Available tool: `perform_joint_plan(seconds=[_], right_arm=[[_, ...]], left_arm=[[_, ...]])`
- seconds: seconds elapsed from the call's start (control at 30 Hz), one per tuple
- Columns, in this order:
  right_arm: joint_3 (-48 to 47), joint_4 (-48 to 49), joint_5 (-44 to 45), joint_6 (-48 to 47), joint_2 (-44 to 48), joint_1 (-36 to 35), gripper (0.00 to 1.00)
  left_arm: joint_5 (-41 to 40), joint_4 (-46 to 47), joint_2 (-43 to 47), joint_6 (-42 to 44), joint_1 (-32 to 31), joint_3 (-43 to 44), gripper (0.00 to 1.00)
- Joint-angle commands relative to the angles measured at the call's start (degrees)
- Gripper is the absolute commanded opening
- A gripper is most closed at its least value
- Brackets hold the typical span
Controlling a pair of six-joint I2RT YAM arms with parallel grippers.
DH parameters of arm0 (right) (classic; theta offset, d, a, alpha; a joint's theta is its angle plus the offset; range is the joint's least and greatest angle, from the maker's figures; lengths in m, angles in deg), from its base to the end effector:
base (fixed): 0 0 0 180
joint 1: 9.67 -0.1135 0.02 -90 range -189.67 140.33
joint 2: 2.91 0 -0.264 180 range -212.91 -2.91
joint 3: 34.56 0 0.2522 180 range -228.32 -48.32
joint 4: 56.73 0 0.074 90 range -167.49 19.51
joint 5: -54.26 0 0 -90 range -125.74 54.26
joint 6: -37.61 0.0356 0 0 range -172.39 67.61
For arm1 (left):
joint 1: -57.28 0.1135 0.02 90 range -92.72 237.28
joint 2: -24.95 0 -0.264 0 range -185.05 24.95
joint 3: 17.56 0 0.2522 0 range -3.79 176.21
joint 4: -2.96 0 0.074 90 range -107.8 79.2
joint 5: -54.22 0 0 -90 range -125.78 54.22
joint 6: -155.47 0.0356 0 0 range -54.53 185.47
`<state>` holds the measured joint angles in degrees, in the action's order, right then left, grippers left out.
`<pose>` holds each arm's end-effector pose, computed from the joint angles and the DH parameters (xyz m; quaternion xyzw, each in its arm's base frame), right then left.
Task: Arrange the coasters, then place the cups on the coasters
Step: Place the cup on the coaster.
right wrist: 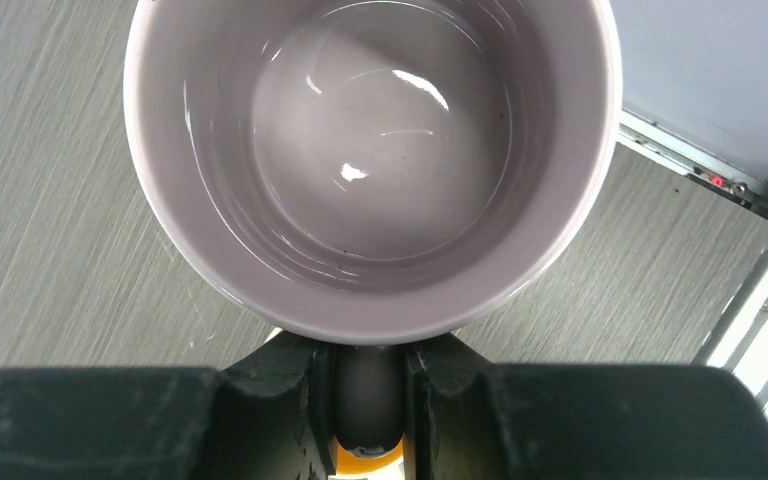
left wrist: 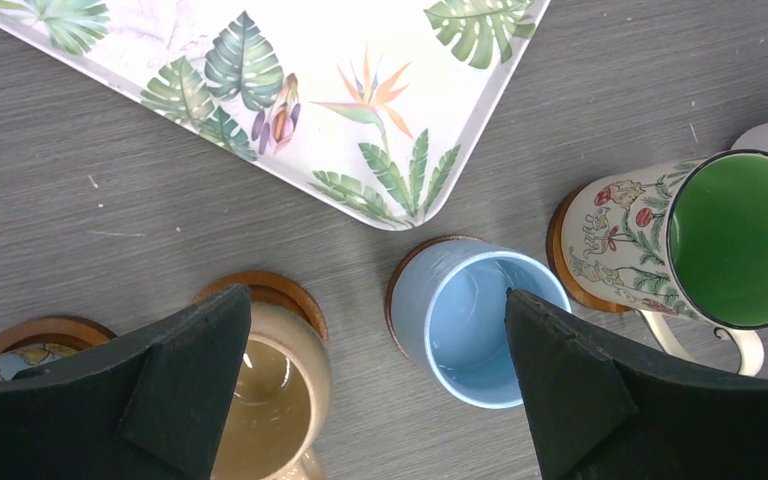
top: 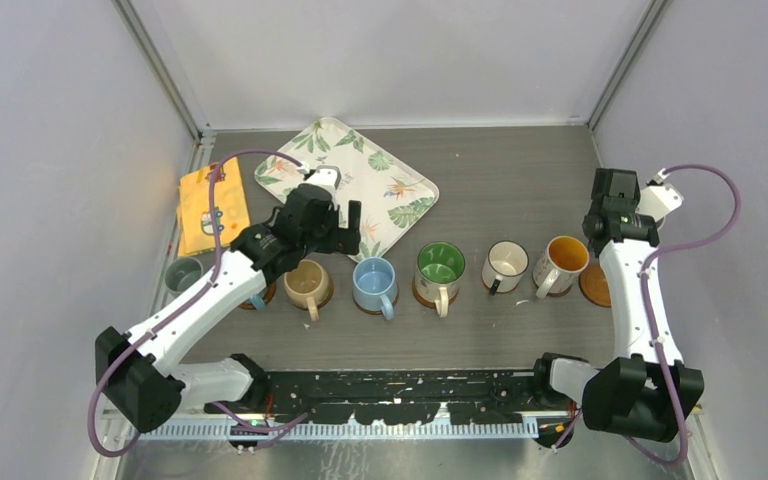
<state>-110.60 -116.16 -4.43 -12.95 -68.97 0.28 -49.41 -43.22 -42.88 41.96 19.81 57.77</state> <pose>0.2225 -0.0578 0.3192 0.4623 0.7816 -0.1599 0.3871 0.2076 -0.1486 0.3230 0.0578 0.8946 -0.1260 0.4248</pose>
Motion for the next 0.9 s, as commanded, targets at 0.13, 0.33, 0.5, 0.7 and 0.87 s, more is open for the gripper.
perform_joint_plan(seconds=[0.13,0.33,0.5,0.7,0.87], right_arm=[[3.62,4.87,5.38,6.07,4.72,4.19,0.01],[7.23,7.11,2.07,8.59,4.13,8.7,0.01],[11.34,9.97,-1.04,10.24,3.53,12.19,0.01],[14.82,13.71,-2.04,10.13,1.02,12.96,0.01],[16.12,16.02,-4.54,10.17,-1.87,13.31,0.01]], left_arm=[[1.76,1.82,-0.97,0.22,0.12,2.16,1.0],[2.07,1.91,-1.16,0.22,0.12,2.08,1.0],[2.11,2.07,-1.29,0.22,0.09,1.99,1.0],[2.37,2.13,-1.38,0.13,0.09,1.92,1.0],[2.38,2.13,-1.42,0.04,0.05,1.85,1.0]])
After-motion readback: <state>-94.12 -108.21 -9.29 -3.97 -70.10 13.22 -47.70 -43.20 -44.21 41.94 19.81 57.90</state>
